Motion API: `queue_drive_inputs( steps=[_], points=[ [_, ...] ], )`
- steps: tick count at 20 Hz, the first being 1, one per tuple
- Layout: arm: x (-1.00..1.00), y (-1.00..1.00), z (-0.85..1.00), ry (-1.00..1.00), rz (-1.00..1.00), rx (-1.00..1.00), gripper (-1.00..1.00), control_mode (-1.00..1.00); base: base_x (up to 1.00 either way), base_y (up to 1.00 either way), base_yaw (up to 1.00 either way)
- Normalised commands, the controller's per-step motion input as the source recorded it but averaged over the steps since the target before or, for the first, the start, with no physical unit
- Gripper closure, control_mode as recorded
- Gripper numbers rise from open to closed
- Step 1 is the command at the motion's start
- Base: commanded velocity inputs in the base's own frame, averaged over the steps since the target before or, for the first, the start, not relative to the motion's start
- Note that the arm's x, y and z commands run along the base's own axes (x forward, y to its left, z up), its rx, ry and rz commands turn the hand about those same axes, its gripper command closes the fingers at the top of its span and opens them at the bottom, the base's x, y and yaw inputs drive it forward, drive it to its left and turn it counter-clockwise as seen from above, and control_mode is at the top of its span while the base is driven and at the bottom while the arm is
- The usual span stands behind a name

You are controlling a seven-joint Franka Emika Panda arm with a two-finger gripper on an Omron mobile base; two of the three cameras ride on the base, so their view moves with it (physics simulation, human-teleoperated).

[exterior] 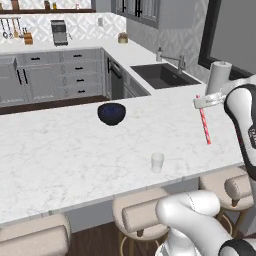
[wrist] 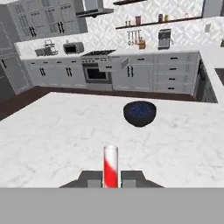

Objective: Take a straw from the drawer in front and place it inside the glass cup on the dining counter.

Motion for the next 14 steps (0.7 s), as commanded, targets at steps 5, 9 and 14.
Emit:
queue_drive_inputs(
  steps=[5,9,14],
  points=[
    [0.14,0.09,0.0,-0.03,0.41,0.23,1.0,-1.0,0.0,0.0,0.0],
    [0.0,0.39,0.0,-0.03,0.35,0.23,1.0,-1.0,0.0,0.0,0.0],
    [-0.05,0.42,0.0,-0.03,0.26,0.19,1.0,-1.0,0.0,0.0,0.0]
  ],
)
